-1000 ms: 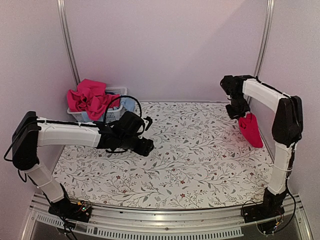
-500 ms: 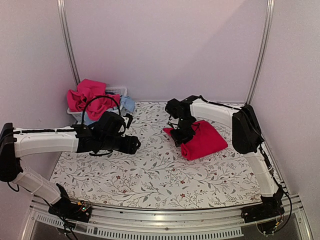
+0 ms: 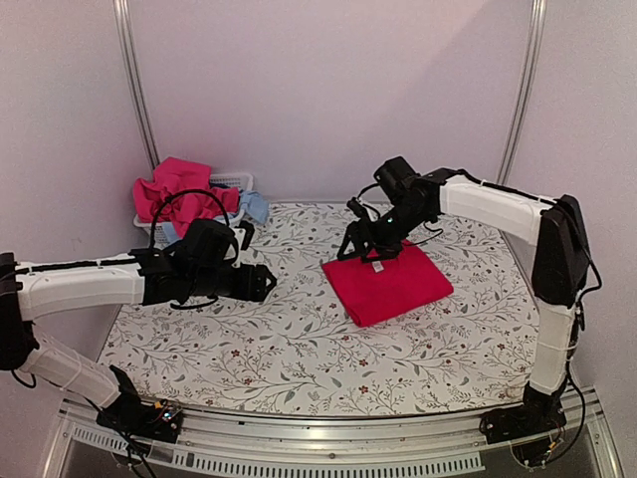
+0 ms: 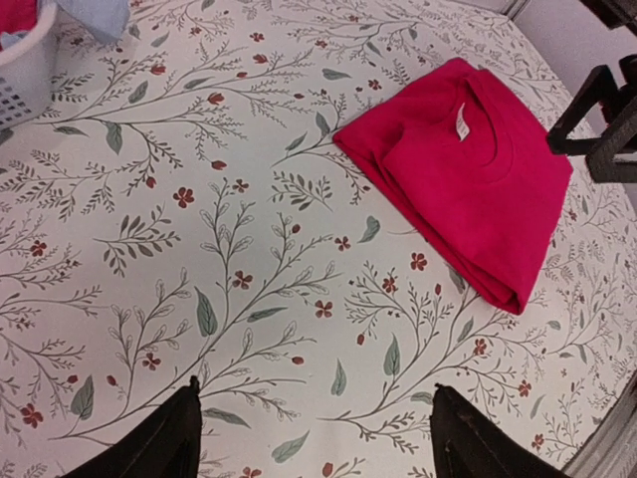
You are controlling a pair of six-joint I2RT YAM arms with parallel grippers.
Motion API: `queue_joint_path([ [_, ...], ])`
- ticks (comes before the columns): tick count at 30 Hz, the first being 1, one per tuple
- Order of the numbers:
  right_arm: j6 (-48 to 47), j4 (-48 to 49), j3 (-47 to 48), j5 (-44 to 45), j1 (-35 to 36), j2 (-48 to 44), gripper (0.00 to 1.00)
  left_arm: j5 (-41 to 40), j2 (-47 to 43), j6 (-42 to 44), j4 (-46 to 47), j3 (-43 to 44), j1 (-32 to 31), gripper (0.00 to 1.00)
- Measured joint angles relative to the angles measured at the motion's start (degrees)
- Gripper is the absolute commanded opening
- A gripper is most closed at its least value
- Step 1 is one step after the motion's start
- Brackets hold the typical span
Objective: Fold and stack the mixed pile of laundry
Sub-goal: Turn over the square-folded T-shirt at the center of the board, then move the square-folded T-shirt to the corner of the board.
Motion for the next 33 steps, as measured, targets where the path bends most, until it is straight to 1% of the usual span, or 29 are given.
queue_joint_path([
  [2,-1.2,-0.4,-6.5,4.3,-2.7,-7.8,0.75,0.6,0.2,-0.1,0.5,0.0,0.0,0.78],
  [6,-2.8,-3.9,-14.7,15.2,-5.4,-15.9,0.76,0.8,0.7,-0.4,1.1,0.0,0.0,0.78],
  [8,-2.8,-5.7,-19.2,19.5,-5.0,-17.1,0.77,0.8,1.0,-0.5,1.2,0.0,0.0,0.78],
  [10,-2.8,-6.7,-23.1,21.6,-4.5,-17.1,0.78,0.8,1.5,-0.6,1.3,0.1,0.0,0.78],
  [12,-2.6,-7.3,-27.8,22.6,-4.2,-17.0,0.78,0.7,2.1,-0.8,1.2,0.3,0.0,0.78],
  [16,-2.1,-7.3,-32.9,22.8,-4.2,-16.7,0.78,0.3,2.6,-1.1,1.1,0.6,0.0,0.78],
  [25,1.9,0.4,-34.3,22.2,-3.8,-11.7,0.78,-2.6,2.6,-2.3,-0.8,2.0,0.0,0.79],
  [33,4.9,2.5,-28.7,21.6,-1.5,-7.3,0.79,-5.3,2.4,-2.8,-2.9,3.7,0.3,0.79],
])
